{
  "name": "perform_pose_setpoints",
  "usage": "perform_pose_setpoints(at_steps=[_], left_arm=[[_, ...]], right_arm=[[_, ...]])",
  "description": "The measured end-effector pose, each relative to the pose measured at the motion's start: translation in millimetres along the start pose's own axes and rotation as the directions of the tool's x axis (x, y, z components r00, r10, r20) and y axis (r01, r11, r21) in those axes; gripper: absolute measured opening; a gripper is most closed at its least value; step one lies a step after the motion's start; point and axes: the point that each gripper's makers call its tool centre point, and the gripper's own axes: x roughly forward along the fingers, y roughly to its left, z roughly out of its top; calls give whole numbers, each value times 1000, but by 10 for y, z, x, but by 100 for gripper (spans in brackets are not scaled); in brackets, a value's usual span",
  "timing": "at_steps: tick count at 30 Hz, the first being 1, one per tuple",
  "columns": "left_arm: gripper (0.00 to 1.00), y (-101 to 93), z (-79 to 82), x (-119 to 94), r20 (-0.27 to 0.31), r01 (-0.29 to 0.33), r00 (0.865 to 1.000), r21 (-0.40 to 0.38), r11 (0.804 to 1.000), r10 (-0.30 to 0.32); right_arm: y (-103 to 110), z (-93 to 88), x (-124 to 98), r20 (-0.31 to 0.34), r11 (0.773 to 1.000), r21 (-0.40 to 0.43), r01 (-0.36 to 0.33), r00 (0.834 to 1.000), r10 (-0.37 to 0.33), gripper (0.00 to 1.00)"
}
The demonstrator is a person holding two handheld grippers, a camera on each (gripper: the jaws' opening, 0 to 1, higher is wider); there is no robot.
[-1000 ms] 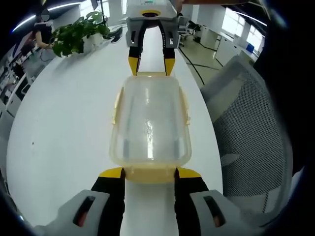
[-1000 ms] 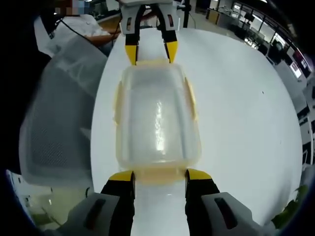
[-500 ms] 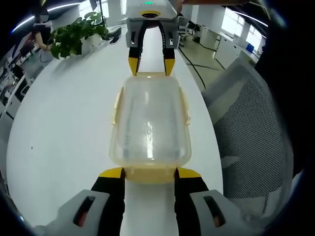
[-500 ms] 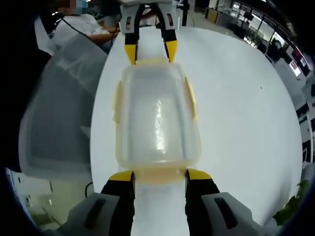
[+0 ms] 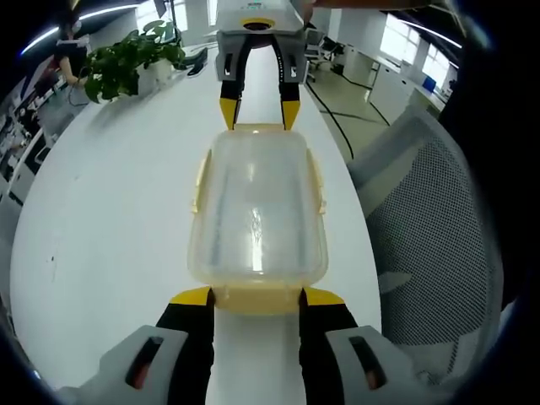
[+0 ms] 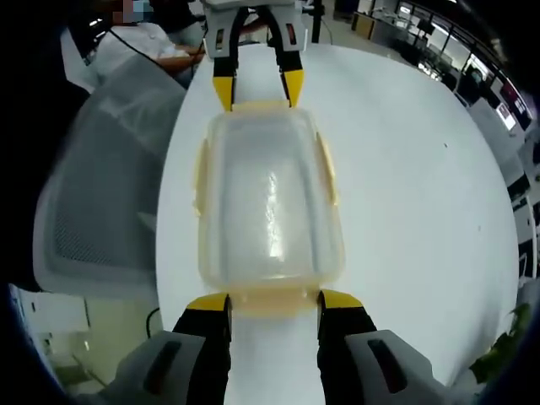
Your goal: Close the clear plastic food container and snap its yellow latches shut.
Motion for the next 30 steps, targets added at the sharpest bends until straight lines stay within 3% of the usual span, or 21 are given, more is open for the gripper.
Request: perform_pose_setpoints(at_steps=[11, 30], left_arm=[[37, -32, 80, 58, -2, 0, 1000, 7, 1000, 0], [38, -38, 62, 78, -15, 1, 1000, -2, 1000, -1]], right_arm=[[35, -105, -11, -5, 1000, 5, 4, 1000, -4, 39], [35, -94, -16, 16, 1000, 2, 2, 1000, -2, 39]])
